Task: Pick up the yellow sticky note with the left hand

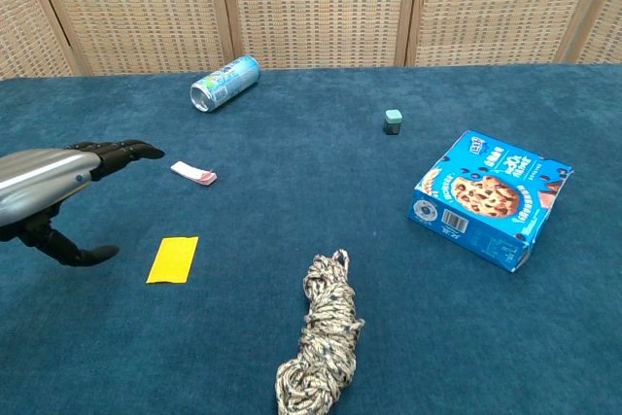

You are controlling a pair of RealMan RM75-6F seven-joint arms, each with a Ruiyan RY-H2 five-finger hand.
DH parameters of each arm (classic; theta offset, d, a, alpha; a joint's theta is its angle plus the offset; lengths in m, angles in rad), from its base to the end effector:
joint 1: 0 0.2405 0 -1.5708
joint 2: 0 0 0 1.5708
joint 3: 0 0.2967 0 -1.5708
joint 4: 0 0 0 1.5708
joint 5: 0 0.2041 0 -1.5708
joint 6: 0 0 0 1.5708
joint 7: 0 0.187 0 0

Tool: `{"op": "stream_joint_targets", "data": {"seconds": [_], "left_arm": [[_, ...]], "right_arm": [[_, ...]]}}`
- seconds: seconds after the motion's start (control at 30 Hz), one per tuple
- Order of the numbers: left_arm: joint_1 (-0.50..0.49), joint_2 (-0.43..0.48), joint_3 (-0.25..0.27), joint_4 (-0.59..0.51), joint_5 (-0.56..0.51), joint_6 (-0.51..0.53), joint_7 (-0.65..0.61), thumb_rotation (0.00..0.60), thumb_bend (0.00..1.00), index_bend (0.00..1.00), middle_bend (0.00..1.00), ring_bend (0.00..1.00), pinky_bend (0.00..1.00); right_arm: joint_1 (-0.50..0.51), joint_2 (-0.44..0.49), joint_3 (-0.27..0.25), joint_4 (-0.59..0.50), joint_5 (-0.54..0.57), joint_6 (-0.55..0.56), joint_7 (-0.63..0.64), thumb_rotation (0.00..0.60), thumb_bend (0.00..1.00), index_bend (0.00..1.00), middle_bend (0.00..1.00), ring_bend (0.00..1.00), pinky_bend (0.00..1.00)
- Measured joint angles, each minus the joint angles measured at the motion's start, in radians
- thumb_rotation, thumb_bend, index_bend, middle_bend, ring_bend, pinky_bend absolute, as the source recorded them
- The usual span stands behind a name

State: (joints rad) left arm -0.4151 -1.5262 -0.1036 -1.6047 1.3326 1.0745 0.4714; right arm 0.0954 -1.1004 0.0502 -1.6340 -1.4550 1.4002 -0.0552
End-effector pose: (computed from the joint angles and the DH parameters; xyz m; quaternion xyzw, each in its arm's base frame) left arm -0.2325 0.3094 -0.0209 -0.7439 -0.3718 -0.3365 0.4418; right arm -0.3529 -0.2294 0.1753 0.6087 -0.4035 0.3456 0.5892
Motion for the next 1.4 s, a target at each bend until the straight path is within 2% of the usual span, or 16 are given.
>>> {"op": "stream_joint_targets", "data": {"seconds": [0.27, 1.07, 1.4], "left_arm": [[-0.039, -0.09, 0.001, 0.046, -0.084, -0.023, 0.108, 0.6, 0.33, 0.0, 0.0, 0.0, 0.0], [-0.105, -0.205, 0.018, 0.129, -0.189, -0.027, 0.2, 0.6, 0.34, 0.0, 0.0, 0.0, 0.0], [-0.119, -0.221, 0.007, 0.163, -0.196, 0.005, 0.219, 0.6, 0.54, 0.0, 0.0, 0.0, 0.0]], "right_arm": [[0.001, 0.01, 0.001, 0.003, 0.001, -0.007, 0.036, 0.6, 0.0, 0.0, 0.0, 0.0, 0.0], [0.005, 0.023, 0.001, 0.006, 0.003, -0.019, 0.092, 0.6, 0.0, 0.0, 0.0, 0.0, 0.0], [0.005, 0.026, -0.001, 0.003, 0.003, -0.023, 0.097, 0.6, 0.0, 0.0, 0.0, 0.0, 0.0]]}}
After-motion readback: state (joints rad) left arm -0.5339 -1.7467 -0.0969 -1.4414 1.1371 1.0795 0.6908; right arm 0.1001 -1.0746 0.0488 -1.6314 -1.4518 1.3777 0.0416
